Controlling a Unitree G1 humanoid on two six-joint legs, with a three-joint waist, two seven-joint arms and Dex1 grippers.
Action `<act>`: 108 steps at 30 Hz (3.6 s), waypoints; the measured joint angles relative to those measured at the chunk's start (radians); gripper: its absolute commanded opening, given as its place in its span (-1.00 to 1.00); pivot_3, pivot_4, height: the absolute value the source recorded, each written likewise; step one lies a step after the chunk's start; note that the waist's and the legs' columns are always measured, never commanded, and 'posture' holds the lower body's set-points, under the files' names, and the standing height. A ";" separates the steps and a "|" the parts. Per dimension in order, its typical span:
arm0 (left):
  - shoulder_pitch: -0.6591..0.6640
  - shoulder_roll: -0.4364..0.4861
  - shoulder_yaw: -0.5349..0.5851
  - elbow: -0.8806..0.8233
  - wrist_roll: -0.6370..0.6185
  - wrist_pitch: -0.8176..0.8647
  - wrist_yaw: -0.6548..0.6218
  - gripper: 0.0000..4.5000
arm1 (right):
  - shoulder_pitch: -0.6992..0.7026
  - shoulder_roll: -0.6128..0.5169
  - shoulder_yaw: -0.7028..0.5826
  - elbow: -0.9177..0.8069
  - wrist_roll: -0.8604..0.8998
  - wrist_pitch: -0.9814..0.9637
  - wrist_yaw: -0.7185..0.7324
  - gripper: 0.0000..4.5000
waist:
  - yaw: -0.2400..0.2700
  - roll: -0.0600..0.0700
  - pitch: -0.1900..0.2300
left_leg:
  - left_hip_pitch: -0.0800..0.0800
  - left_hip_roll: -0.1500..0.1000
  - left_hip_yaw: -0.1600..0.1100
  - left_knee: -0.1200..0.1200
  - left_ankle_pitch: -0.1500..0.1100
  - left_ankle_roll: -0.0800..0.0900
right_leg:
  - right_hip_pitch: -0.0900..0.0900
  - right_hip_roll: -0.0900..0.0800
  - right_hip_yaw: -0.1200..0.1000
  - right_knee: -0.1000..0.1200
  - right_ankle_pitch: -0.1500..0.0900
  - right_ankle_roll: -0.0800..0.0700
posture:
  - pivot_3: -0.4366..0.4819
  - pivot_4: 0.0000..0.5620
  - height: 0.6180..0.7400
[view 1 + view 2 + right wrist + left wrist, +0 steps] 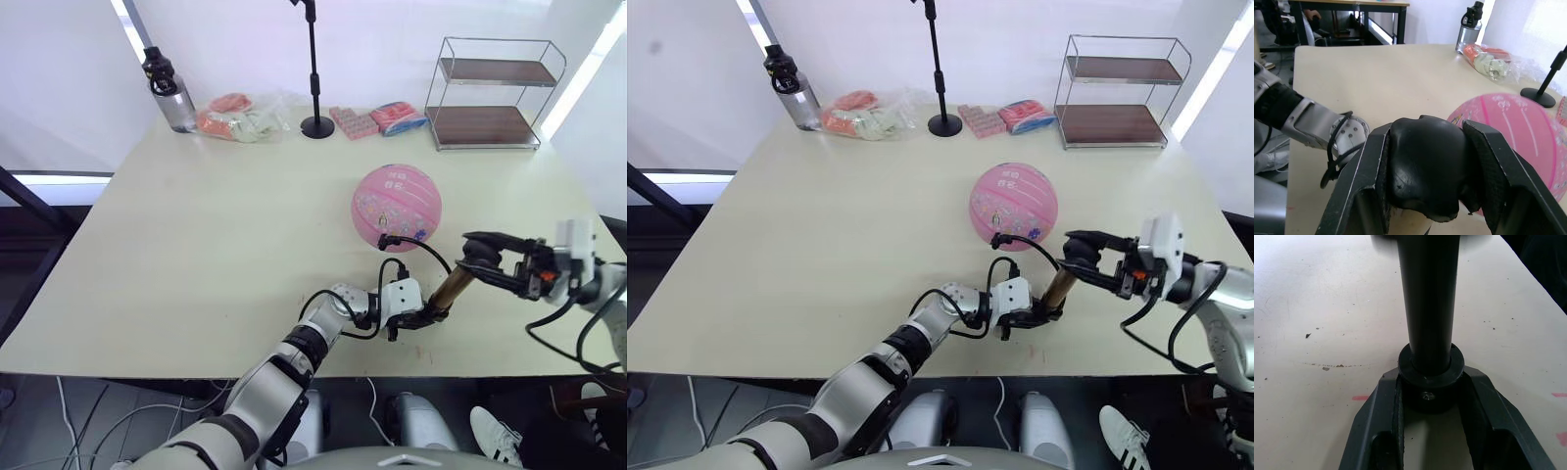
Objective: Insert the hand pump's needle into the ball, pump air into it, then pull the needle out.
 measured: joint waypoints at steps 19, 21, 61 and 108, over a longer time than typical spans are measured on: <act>0.005 -0.003 0.001 -0.004 -0.002 0.013 0.003 -0.53 | -0.051 0.003 0.074 0.041 -0.036 0.002 -0.044 -0.27 | 0.002 0.009 0.002 | 0.009 0.004 0.001 -0.001 0.000 0.000 | 0.009 0.003 0.000 -0.001 -0.003 -0.005 | -0.05 -0.47 1.00; 0.004 -0.003 0.002 -0.004 -0.003 0.011 -0.004 -0.53 | -0.075 -0.030 0.060 0.025 -0.007 0.054 -0.044 -0.27 | 0.002 0.013 0.005 | 0.006 0.003 0.001 -0.001 0.000 0.000 | 0.006 0.002 0.000 -0.001 -0.003 -0.005 | -0.05 -0.47 1.00; 0.012 0.007 0.001 -0.025 -0.003 0.001 -0.011 -0.53 | -0.107 -0.127 -0.106 -0.122 0.139 0.194 -0.018 -0.27 | -0.001 0.007 0.010 | -0.002 0.001 0.000 0.000 0.000 0.000 | -0.002 0.000 0.000 0.000 0.000 0.000 | -0.05 -0.47 1.00; 0.015 0.009 0.001 -0.046 -0.008 0.014 -0.014 -0.53 | -0.314 -0.263 -0.186 -0.094 0.354 0.450 -0.087 -0.27 | 0.001 0.013 0.016 | -0.004 0.003 0.002 0.001 0.000 0.000 | -0.004 0.000 0.001 0.000 -0.002 -0.005 | -0.05 -0.47 1.00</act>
